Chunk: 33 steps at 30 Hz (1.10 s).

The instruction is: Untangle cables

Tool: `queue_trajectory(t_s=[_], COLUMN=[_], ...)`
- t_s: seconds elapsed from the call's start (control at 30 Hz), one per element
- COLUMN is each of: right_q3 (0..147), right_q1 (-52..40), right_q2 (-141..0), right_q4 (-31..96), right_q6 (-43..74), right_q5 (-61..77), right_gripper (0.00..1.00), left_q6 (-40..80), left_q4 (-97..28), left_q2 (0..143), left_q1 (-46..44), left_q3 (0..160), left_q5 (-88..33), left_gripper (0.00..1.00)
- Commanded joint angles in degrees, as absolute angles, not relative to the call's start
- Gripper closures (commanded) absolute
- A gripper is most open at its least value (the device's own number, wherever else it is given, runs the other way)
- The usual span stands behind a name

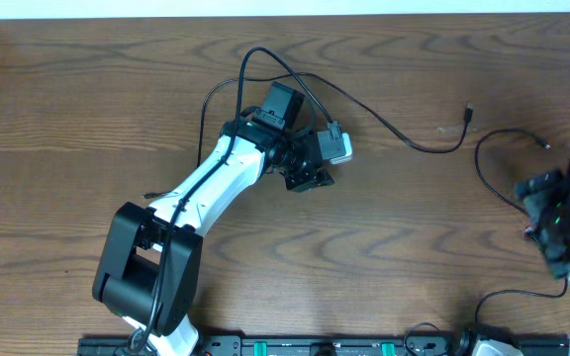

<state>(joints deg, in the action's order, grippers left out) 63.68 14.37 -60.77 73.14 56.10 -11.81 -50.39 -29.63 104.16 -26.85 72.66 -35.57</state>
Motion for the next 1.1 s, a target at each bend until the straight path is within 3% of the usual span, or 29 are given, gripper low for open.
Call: queue_trajectory(t_s=[0.0,0.4,0.77,0.83,0.87,0.93,1.07], right_q3=[56.6,39.4,27.2,25.9,25.4,24.8,24.8], right_q1=[13.9,13.9,13.9,13.9,13.9,13.9,13.9], right_q2=[-58.0,-49.8,-49.8,-49.8,-49.8,-49.9,-50.2], right_q4=[73.0,69.7,56.5,54.2,52.8,50.4,46.2], right_q6=[64.1,69.4,68.0,67.0,66.0,64.9,64.6], right_q5=[-12.0,-15.1,-15.6,-15.5,-15.6,-15.6,-18.5], right_gripper=[0.01,0.01,0.04,0.22,0.43,0.99,0.99], left_q6=[-50.3,-50.3,-50.3,-50.3,-50.3,-50.3,-50.3], left_q4=[-29.7,-29.7,-29.7,-29.7,-29.8,-29.8,-30.2], left_q2=[104.6,104.6,104.6,104.6,104.6,104.6,104.6], left_q1=[-27.0,-27.0,-27.0,-27.0,-27.0,-27.0,-27.0], left_q3=[73.0,73.0,73.0,73.0,73.0,73.0,73.0], left_q5=[-35.3,-35.3,-35.3,-35.3,-35.3,-35.3,-35.3], left_gripper=[0.47,0.47,0.47,0.47,0.47,0.47,0.47])
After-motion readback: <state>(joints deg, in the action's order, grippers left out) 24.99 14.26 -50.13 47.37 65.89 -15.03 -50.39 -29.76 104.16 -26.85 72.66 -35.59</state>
